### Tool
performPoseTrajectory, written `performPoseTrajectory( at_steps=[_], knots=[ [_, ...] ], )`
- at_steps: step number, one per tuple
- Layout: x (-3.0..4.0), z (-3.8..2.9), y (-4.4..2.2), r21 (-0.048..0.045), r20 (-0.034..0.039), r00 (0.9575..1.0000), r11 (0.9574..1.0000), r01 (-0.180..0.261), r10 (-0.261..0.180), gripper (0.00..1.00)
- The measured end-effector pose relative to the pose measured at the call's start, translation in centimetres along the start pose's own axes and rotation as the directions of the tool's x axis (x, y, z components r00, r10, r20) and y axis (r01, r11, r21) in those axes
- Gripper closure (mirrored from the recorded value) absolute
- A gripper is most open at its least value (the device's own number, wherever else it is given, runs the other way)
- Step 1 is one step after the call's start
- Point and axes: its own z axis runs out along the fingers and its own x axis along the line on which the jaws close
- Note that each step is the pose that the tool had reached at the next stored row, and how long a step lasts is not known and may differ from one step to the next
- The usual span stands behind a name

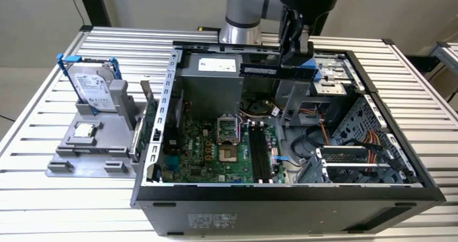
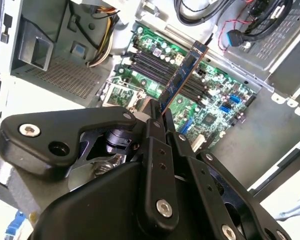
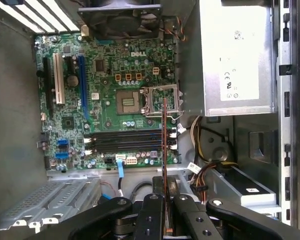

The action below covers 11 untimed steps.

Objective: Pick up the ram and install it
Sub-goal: 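Insert the ram into the slot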

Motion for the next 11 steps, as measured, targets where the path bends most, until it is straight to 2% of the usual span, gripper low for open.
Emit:
performPoseTrajectory(
  at_steps=[6, 11],
  knots=[
    [0.00, 0.00, 0.00, 0.0015, 0.0004, 0.9977, 0.9977, -0.068, 0.068, 1.00],
    [0.00, 0.00, 0.00, 0.0029, 0.0010, 0.9905, 0.9905, -0.138, 0.138, 1.00]
  ],
)
